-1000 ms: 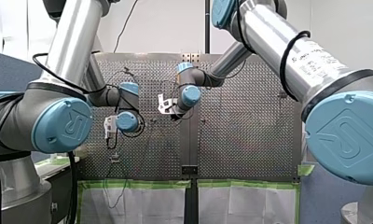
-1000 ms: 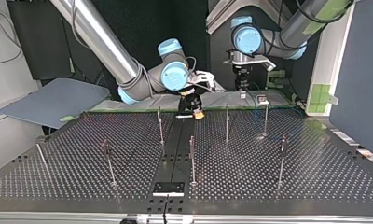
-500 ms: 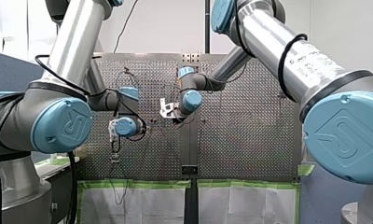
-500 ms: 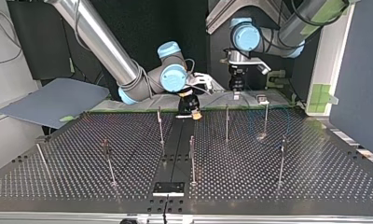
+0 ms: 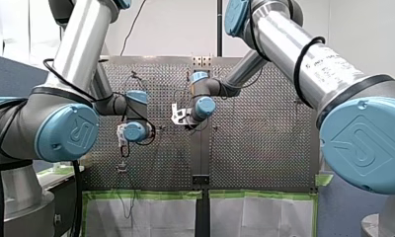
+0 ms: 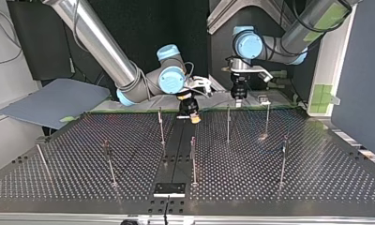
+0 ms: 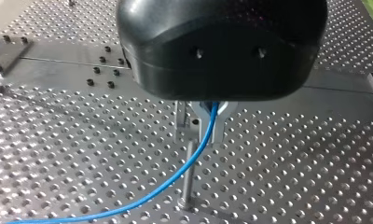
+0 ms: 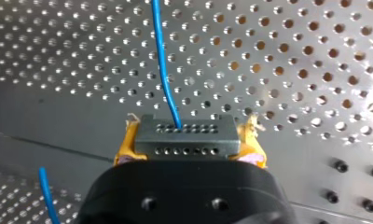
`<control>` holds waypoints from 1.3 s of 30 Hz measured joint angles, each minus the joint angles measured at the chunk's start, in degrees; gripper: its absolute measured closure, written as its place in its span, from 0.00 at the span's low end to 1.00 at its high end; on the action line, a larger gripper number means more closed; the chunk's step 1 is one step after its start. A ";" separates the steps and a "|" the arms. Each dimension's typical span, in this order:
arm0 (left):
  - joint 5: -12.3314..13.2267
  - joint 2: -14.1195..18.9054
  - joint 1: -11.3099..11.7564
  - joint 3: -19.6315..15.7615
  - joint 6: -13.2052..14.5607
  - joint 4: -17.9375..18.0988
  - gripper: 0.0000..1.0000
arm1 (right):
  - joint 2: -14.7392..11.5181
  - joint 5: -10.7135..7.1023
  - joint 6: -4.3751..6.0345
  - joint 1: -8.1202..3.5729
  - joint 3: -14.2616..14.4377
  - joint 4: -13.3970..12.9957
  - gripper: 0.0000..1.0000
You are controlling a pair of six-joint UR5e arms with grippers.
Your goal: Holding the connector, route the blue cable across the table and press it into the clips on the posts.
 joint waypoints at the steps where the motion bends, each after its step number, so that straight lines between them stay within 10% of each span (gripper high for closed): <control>1: 0.02 -0.37 0.03 0.35 0.09 -0.17 1.00 | -0.01 0.00 0.00 -0.02 0.00 -0.30 1.00; 39: 1.85 -4.86 5.17 13.67 2.15 -6.45 1.00 | 0.00 -0.89 0.02 -3.51 -0.13 -6.01 1.00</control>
